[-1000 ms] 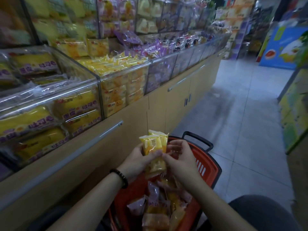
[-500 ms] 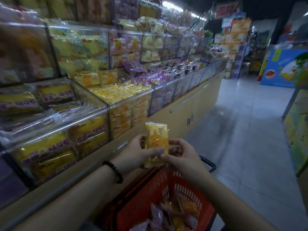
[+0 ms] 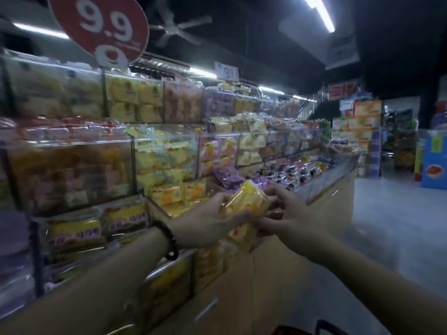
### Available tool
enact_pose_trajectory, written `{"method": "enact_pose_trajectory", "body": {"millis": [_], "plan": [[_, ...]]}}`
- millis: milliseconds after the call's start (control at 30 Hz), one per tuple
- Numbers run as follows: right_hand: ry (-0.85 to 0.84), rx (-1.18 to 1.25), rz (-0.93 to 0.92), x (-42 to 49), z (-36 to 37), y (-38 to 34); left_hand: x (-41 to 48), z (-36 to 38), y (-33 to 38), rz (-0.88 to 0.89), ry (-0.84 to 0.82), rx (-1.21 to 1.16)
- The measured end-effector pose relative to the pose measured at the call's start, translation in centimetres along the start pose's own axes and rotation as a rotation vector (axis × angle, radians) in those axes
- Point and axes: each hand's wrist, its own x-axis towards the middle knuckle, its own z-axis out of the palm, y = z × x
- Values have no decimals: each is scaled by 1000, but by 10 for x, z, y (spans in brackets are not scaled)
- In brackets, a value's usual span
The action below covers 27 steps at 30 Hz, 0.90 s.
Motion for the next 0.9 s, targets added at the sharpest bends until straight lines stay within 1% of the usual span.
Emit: {"method": "enact_pose_trajectory", "body": {"millis": [33, 133, 233, 300, 333, 400, 467, 500, 600, 633, 700, 733, 767, 833, 867, 900], "plan": [[14, 32, 10, 9, 5, -3, 4, -11, -4, -38, 7, -33], [27, 138, 39, 34, 23, -6, 15, -44, -27, -104, 2, -233], [29, 221, 65, 67, 41, -2, 28, -75, -59, -101, -20, -444], [70, 261, 109, 97, 54, 8, 41, -94, -80, -115, 60, -500], [105, 277, 133, 113, 59, 13, 48, -101, -88, -137, 145, -456], [163, 300, 179, 143, 69, 25, 59, -109, -107, -201, 361, -261], [185, 292, 203, 169, 79, 35, 66, -109, -124, -211, 567, -115], [185, 275, 209, 180, 84, 39, 67, -106, -131, -200, 643, -38], [186, 195, 212, 206, 99, 54, 71, -98, -147, -167, 807, 201], [191, 176, 214, 213, 105, 58, 74, -95, -152, -149, 841, 233], [200, 134, 221, 227, 118, 70, 80, -87, -161, -127, 856, 283], [199, 101, 235, 232, 125, 75, 81, -83, -163, -130, 847, 323], [189, 3, 247, 234, 132, 79, 82, -80, -169, -134, 837, 361], [146, -473, 267, 236, 142, 88, 82, -78, -174, -167, 812, 428], [153, -699, 255, 236, 145, 92, 81, -78, -174, -209, 797, 471], [172, -839, 222, 235, 148, 94, 81, -78, -173, -256, 789, 524]]}}
